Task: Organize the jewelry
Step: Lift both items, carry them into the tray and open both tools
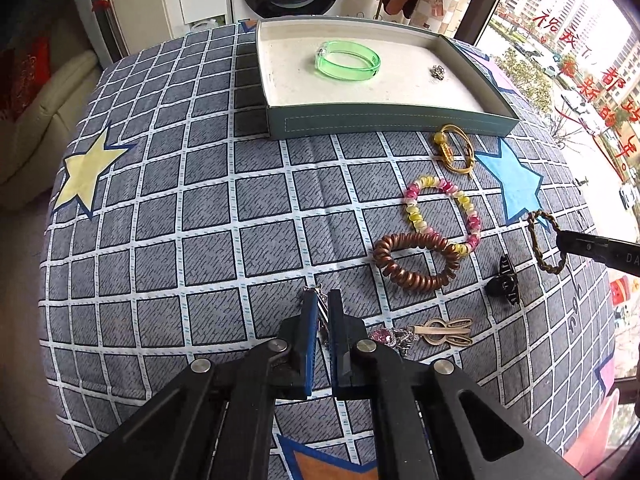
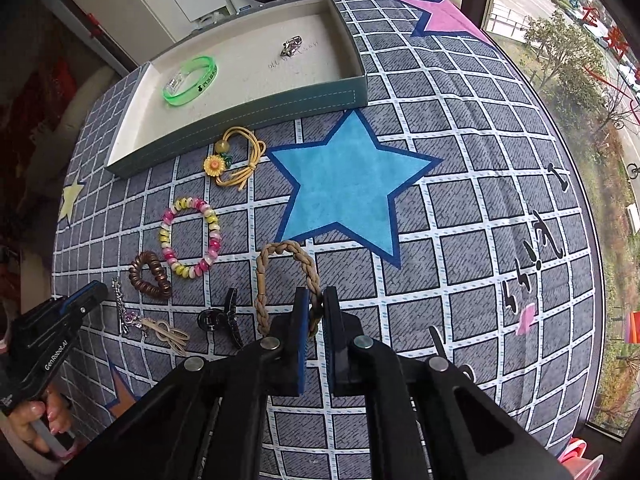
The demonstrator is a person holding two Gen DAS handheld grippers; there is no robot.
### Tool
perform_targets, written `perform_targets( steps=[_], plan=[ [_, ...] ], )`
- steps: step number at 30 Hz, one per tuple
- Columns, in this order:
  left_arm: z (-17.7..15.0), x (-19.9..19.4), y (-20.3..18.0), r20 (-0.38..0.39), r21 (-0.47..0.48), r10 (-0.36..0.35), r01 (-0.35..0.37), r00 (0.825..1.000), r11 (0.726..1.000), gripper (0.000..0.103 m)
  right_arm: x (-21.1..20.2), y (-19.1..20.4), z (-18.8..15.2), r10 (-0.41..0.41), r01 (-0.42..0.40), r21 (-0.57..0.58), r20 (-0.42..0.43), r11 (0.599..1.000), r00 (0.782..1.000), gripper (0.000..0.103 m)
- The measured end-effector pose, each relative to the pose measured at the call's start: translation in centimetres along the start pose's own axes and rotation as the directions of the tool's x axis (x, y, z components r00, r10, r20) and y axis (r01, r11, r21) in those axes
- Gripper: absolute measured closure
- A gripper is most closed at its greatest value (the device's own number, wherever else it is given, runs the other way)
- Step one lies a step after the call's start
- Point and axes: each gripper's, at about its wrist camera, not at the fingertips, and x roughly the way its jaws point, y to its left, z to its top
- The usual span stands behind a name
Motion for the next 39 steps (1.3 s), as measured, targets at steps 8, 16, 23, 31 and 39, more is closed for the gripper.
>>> perform_targets(
  steps=[8,16,23,31,39],
  plan=[
    [-0.6,-0.2,1.3,-0.060,-0.149,0.036,-0.044,0.998,0.988,0.051,0.6,0.0,0.9,0.036,-0.036,0.014,-0.019,0.999,0.999,0.095],
    [-1.2,0.1,2.2,-0.079,-0.200,0.179,-0.192,0.981,0.961,0.000,0.2,-0.6,0.5,0.062,-0.061,0.019,-0.019,0.998,0.998,0.095],
    [-1.1,2.4,2.0,-0.164,-0.196,0.159,-0.190,0.974,0.962,0.011,0.2,-0.8,0.4,0.067,-0.066,0.026,-0.020,0.997,0.998,0.095],
    [-1.0,1.9,-1.3,-0.130,-0.084,0.145,-0.156,0.981,0.984,0.075,-0.1,-0.6,0.6,0.073,-0.073,0.027,-0.017,0.997,0.997,0.095],
    [-1.1,0.3,0.1,-0.087,-0.190,0.036,-0.052,0.996,0.980,0.075,-1.2,-0.4,1.1,0.097,-0.097,0.022,0.012,0.995,0.995,0.095]
  ],
)
